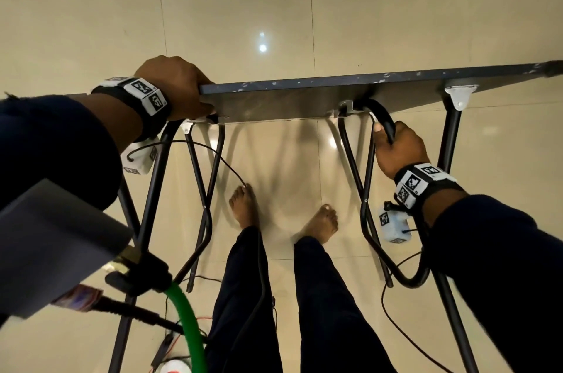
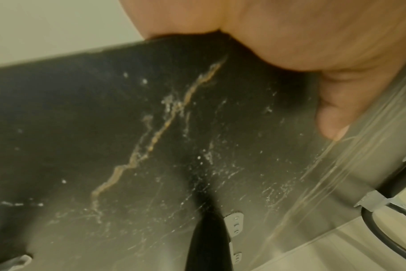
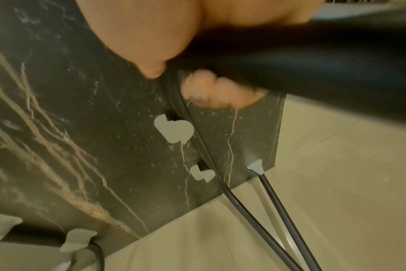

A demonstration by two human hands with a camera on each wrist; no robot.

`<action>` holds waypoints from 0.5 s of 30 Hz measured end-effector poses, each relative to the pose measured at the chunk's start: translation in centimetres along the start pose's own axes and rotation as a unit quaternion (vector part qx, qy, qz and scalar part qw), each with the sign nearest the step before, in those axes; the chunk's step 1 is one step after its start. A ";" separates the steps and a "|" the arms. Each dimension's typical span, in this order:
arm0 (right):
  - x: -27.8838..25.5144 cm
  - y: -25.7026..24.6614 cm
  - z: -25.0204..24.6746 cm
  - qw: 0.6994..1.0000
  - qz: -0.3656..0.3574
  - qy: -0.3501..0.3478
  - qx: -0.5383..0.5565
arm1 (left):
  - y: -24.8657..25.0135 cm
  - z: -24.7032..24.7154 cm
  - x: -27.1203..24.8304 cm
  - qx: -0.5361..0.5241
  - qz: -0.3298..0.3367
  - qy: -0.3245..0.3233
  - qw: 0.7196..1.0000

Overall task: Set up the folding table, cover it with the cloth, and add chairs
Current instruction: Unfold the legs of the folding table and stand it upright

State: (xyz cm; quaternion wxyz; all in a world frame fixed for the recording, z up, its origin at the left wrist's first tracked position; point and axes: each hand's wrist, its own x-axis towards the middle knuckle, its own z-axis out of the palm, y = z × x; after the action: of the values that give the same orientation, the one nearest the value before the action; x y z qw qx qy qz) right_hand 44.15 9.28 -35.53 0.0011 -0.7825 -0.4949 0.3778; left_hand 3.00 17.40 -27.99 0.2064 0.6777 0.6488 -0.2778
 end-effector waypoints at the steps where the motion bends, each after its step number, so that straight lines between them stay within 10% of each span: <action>1: 0.5 0.5 -0.6 1.000 0.008 -0.026 0.010 | 0.0 0.0 0.1 -0.001 0.000 -0.001 1.000; 5: 2.7 0.2 -3.4 0.977 0.123 -0.005 0.172 | -0.2 -0.4 0.8 0.000 0.006 0.002 1.000; 15: 2.1 -3.4 -3.5 0.992 0.065 -0.036 0.102 | -0.8 -0.7 1.1 -0.006 0.020 0.000 1.000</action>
State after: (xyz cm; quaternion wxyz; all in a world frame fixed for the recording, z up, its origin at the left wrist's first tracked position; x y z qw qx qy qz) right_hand 44.02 13.94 -33.01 0.0390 -0.7948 -0.4015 0.4534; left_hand 2.30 18.81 -28.11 0.2160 0.6892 0.6367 -0.2702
